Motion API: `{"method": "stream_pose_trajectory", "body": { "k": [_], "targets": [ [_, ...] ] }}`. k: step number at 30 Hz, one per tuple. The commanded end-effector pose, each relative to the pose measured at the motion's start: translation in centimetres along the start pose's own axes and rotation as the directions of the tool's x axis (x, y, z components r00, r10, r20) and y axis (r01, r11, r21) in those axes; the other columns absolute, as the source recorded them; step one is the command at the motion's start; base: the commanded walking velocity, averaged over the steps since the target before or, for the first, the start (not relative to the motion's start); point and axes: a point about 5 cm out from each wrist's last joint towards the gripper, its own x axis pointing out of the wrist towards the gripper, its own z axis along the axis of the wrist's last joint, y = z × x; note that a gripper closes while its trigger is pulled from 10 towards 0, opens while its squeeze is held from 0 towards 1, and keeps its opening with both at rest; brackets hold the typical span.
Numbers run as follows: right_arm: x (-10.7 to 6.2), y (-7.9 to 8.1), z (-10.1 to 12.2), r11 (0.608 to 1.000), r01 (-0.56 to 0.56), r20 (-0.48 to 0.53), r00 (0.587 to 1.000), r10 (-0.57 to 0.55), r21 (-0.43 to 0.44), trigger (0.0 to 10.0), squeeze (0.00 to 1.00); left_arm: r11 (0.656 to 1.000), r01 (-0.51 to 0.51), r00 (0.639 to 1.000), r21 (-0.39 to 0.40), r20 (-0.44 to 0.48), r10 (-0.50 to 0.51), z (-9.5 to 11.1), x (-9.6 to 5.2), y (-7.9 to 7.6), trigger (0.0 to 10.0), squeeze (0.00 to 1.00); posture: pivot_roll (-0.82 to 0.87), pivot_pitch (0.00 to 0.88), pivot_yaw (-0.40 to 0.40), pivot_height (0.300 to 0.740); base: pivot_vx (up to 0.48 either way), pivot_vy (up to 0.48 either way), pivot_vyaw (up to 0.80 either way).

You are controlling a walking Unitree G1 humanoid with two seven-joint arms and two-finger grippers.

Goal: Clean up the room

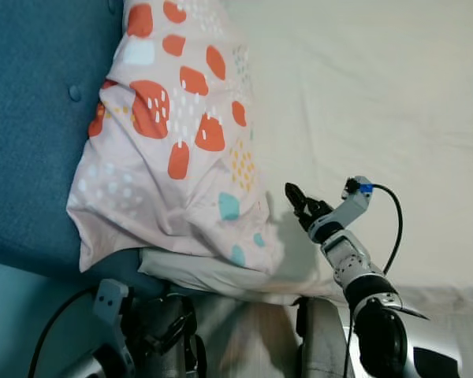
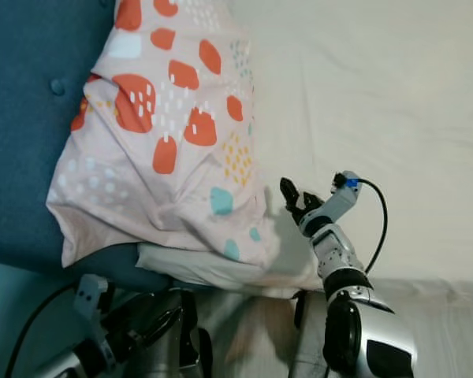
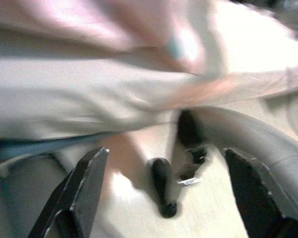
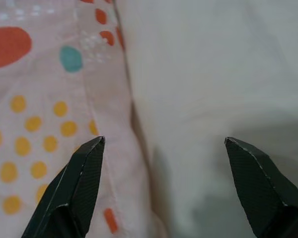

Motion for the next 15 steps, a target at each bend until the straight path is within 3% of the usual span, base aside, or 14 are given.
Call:
{"method": "stream_pose_trajectory", "body": {
  "k": [1, 6, 15],
  "targets": [
    [-0.4, -0.4, -1.0, 0.998, -0.007, -0.026, 1.0, 0.009, 0.07, 10.0, 0.0, 0.998, 0.053, 0.997, -0.037, -0.054, -0.055, -0.7, -0.4, -1.0, 10.0, 0.0, 0.18, 0.536, 0.095, 0.591, 0.0, 0.0, 0.0],
    [0.3, 1.5, 0.1, 0.967, -0.21, 0.033, 0.978, 0.208, 0.142, 10.0, 0.0, 0.99, 0.13, 0.991, -0.056, -0.031, -0.132, 0.9, -0.2, -3.4, 10.0, 0.0, 0.2, 0.582, 0.097, 0.576, 0.0, 0.0, 0.0],
    [2.0, 4.7, -1.0, 0.944, -0.298, -0.056, 0.95, 0.308, 0.142, 10.0, 0.0, 0.979, 0.18, 0.983, -0.09, -0.027, -0.183, 2.1, -0.3, -5.8, 10.0, 0.0, 0.23, 0.625, 0.103, 0.576, 0.0, 0.0, 0.0]
  ]
}}
